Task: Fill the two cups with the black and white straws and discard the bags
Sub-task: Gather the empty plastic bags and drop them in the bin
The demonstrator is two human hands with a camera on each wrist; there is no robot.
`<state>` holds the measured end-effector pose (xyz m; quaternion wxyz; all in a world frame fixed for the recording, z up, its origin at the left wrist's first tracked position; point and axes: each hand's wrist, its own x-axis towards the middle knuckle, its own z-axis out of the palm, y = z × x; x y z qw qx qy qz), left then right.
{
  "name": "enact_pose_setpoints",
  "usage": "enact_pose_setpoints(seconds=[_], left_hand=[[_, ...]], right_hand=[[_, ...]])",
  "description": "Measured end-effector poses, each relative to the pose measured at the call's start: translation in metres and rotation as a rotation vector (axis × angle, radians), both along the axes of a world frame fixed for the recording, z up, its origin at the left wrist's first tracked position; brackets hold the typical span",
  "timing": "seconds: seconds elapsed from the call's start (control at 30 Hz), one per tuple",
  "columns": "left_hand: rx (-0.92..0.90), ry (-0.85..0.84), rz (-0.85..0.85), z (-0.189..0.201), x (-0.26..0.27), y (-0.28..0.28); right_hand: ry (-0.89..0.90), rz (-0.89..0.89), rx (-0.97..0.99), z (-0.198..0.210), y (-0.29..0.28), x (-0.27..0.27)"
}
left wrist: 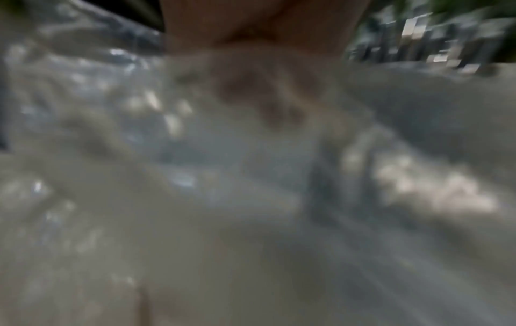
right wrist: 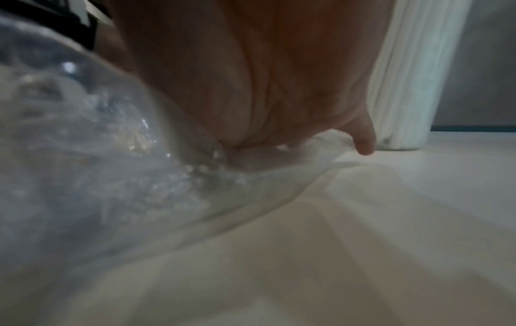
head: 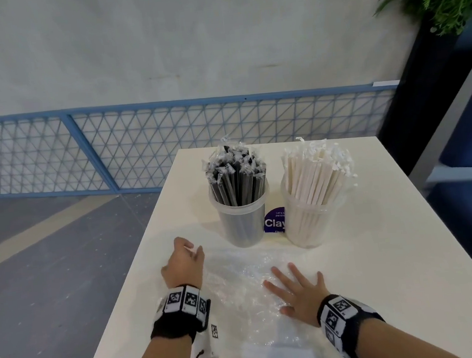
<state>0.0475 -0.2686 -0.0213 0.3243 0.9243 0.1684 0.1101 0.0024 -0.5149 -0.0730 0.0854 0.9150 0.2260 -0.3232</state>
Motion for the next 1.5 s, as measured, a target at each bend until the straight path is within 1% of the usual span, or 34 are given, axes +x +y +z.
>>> enact_pose_setpoints(seconds=[0.07,0.1,0.13,0.17,0.2,0.23,0.27,0.3,0.33,0.37,0.4,0.43,0.47,0.5,0.6,0.7,0.73,0.77,0.8,0.83,0.93,1.0,1.03,1.13,1.17,1.2,1.23,1.27,1.3,1.33,1.4,1.43,1.5], left_hand=[[0.352,-0.175,-0.183,0.002,-0.013,-0.010],[0.492,-0.233,-0.327,0.003,-0.022,-0.018],[0.615,-0.216,-0.502,0.000,-0.032,-0.027],[0.719,-0.124,-0.660,-0.005,-0.041,-0.033],[0.776,0.031,-0.771,-0.010,-0.049,-0.037],[0.771,0.224,-0.832,-0.017,-0.053,-0.040],[0.740,0.432,-0.845,-0.025,-0.056,-0.040],[0.728,0.566,-0.830,-0.030,-0.057,-0.040],[0.743,0.621,-0.821,-0.033,-0.056,-0.041],[0.753,0.636,-0.819,-0.036,-0.056,-0.043],[0.751,0.650,-0.822,-0.039,-0.055,-0.043],[0.729,0.675,-0.823,-0.040,-0.054,-0.044],[0.696,0.711,-0.821,-0.041,-0.053,-0.045],[0.655,0.747,-0.812,-0.042,-0.053,-0.044],[0.529,0.801,-0.772,-0.047,-0.048,-0.035],[0.457,0.824,-0.741,-0.049,-0.042,-0.024],[0.443,0.835,-0.730,-0.049,-0.041,-0.020],[0.437,0.846,-0.718,-0.050,-0.039,-0.015],[0.435,0.852,-0.708,-0.050,-0.038,-0.009],[0.435,0.857,-0.696,-0.050,-0.038,-0.004],[0.439,0.858,-0.672,-0.050,-0.039,0.006],[0.443,0.857,-0.669,-0.049,-0.039,0.008],[0.443,0.856,-0.672,-0.048,-0.039,0.008],[0.491,0.850,-0.667,-0.042,-0.035,0.001],[0.536,0.847,-0.665,-0.038,-0.033,-0.002],[0.581,0.837,-0.673,-0.033,-0.032,-0.006],[0.604,0.811,-0.697,-0.027,-0.031,-0.011],[0.579,0.759,-0.732,-0.021,-0.029,-0.016],[0.497,0.684,-0.773,-0.013,-0.028,-0.023],[0.379,0.592,-0.810,-0.005,-0.026,-0.031],[0.147,0.394,-0.870,0.017,-0.018,-0.052],[0.065,0.318,-0.900,0.030,-0.013,-0.064],[-0.023,0.227,-0.958,0.056,-0.002,-0.088]], right_hand=[[-0.034,0.027,0.044,-0.001,-0.001,0.000],[-0.055,0.031,0.053,-0.003,-0.001,0.000],[-0.116,0.016,0.082,0.000,0.000,-0.001],[-0.177,-0.021,0.099,0.006,0.001,0.000],[-0.114,-0.086,0.106,0.006,-0.002,0.000],[-0.105,-0.142,0.159,-0.006,-0.004,0.002],[-0.201,-0.161,0.258,-0.021,-0.002,0.006],[-0.210,-0.186,0.286,-0.022,0.004,0.008],[-0.178,-0.200,0.295,-0.012,0.013,0.004],[-0.129,-0.160,0.264,0.009,0.023,-0.002],[-0.138,-0.050,0.253,0.009,0.027,-0.004],[-0.122,0.019,0.221,0.008,0.031,-0.006],[-0.043,0.041,0.176,0.001,0.029,-0.011],[0.014,0.039,0.149,-0.003,0.027,-0.015],[0.078,0.044,0.099,-0.005,0.017,-0.014],[0.088,0.070,0.152,0.001,0.005,-0.013],[0.087,0.078,0.169,-0.003,-0.001,-0.013],[0.017,0.085,0.148,0.000,-0.004,-0.012],[-0.023,0.032,0.135,0.001,-0.007,-0.014],[-0.011,-0.063,0.108,0.005,-0.010,-0.017],[-0.036,-0.056,0.183,-0.007,-0.021,-0.019],[0.033,-0.103,0.140,0.000,-0.023,-0.023],[0.032,-0.107,0.118,0.002,-0.023,-0.025],[0.034,-0.165,0.203,0.001,-0.024,-0.028],[-0.006,-0.168,0.193,0.001,-0.024,-0.028],[-0.090,-0.164,0.175,-0.001,-0.025,-0.027],[-0.105,-0.230,0.145,0.001,-0.023,-0.029],[-0.221,-0.245,0.155,0.000,-0.022,-0.028],[-0.219,-0.277,0.195,0.008,-0.020,-0.025],[-0.271,-0.314,0.293,0.015,-0.018,-0.022],[-0.333,-0.513,0.524,0.034,-0.021,-0.019],[-0.395,-0.584,0.622,0.040,-0.025,-0.014],[-0.580,-0.719,0.868,0.055,-0.035,-0.004]])
